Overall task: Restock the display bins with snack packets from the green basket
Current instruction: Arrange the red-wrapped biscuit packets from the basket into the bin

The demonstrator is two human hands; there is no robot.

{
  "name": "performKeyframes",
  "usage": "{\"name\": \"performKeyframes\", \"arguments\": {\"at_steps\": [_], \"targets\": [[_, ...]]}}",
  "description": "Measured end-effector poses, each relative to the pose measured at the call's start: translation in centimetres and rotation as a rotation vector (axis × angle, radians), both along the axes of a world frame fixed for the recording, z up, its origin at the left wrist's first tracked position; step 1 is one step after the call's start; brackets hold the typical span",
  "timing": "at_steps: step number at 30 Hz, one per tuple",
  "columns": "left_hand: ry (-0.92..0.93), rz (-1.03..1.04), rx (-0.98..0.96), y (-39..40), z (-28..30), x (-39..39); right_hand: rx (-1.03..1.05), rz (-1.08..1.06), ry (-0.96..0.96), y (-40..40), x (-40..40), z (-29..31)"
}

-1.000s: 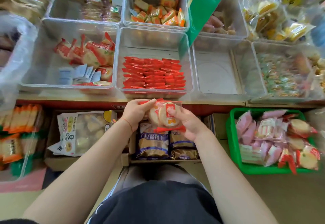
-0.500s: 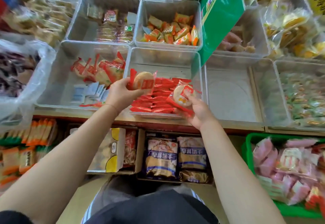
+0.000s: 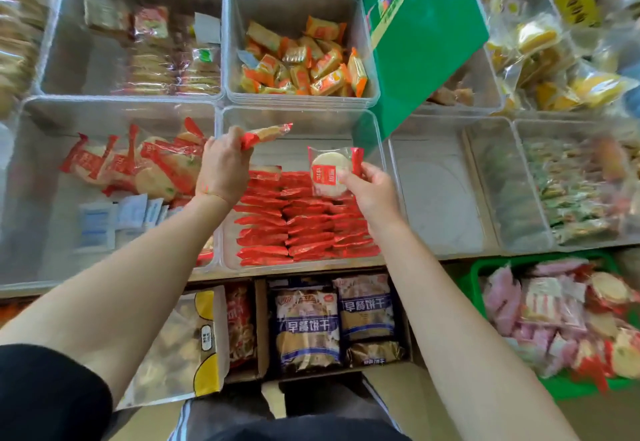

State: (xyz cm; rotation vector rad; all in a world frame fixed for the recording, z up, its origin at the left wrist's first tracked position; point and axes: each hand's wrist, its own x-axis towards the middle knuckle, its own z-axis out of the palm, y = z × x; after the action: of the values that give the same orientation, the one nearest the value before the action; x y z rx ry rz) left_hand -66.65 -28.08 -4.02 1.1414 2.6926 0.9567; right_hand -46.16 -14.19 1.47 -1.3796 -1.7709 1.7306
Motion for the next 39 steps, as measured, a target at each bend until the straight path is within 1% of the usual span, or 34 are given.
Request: {"name": "performKeyframes", "arguments": {"at_steps": [2,4,6,8,10,11,14,15,19,24,27,30,33,34,35,37,38,39], "targets": [[-0.018,0.000,0.032,0.0,-0.3,-0.3,0.250,0.124,-0.077,0.5,-2.7,-0.3],[-0.024,-0.013,0.063,-0.1,-0.4,-0.3,0.477,0.310,-0.179,0.9,-5.6,-1.7],[-0.033,-0.013,0.079,0.0,-0.5,-0.2,0.597,0.494,-0.326,1.0,-8.1,-3.4],[-0.038,-0.003,0.070,0.2,-0.6,-0.2,0.609,0.593,-0.431,0.7,-10.3,-5.1],[-0.030,-0.007,0.053,0.3,-0.9,-0.3,0.562,0.659,-0.458,0.2,-12.4,-6.4],[-0.027,-0.009,0.047,0.3,-1.1,-0.4,0.535,0.724,-0.486,-0.1,-13.4,-6.7],[-0.025,-0.016,0.031,0.4,-1.5,-0.5,0.513,0.978,-0.659,-0.6,-15.7,-7.8],[-0.026,-0.020,0.023,0.3,-1.7,-0.5,0.508,1.021,-0.685,-0.7,-16.2,-8.1],[-0.036,-0.034,-0.008,0.3,-1.7,-0.6,0.484,1.143,-0.722,-0.5,-17.3,-8.0],[-0.065,-0.031,-0.023,0.3,-1.6,-0.5,0.421,1.246,-0.710,0.0,-17.8,-6.7],[-0.076,-0.039,-0.038,0.3,-1.4,-0.4,0.388,1.208,-0.678,-0.4,-17.3,-6.6],[-0.074,-0.043,-0.048,0.3,-1.2,-0.3,0.367,1.066,-0.626,-0.4,-16.8,-5.9],[-0.078,-0.048,-0.061,0.3,-1.0,-0.2,0.286,0.734,-0.577,0.5,-14.7,-4.8],[-0.076,-0.048,-0.065,0.3,-1.0,-0.2,0.303,0.628,-0.557,0.8,-13.8,-4.5],[-0.068,-0.047,-0.067,0.3,-1.0,-0.2,0.377,0.545,-0.543,0.9,-13.0,-4.0],[-0.046,-0.047,-0.079,0.3,-1.0,-0.2,0.588,0.405,-0.476,0.9,-11.6,-3.2],[-0.039,-0.050,-0.089,0.3,-1.1,-0.3,0.690,0.387,-0.422,0.8,-11.3,-2.9],[-0.034,-0.055,-0.099,0.3,-1.2,-0.3,0.786,0.426,-0.364,0.5,-11.1,-2.7]]}}
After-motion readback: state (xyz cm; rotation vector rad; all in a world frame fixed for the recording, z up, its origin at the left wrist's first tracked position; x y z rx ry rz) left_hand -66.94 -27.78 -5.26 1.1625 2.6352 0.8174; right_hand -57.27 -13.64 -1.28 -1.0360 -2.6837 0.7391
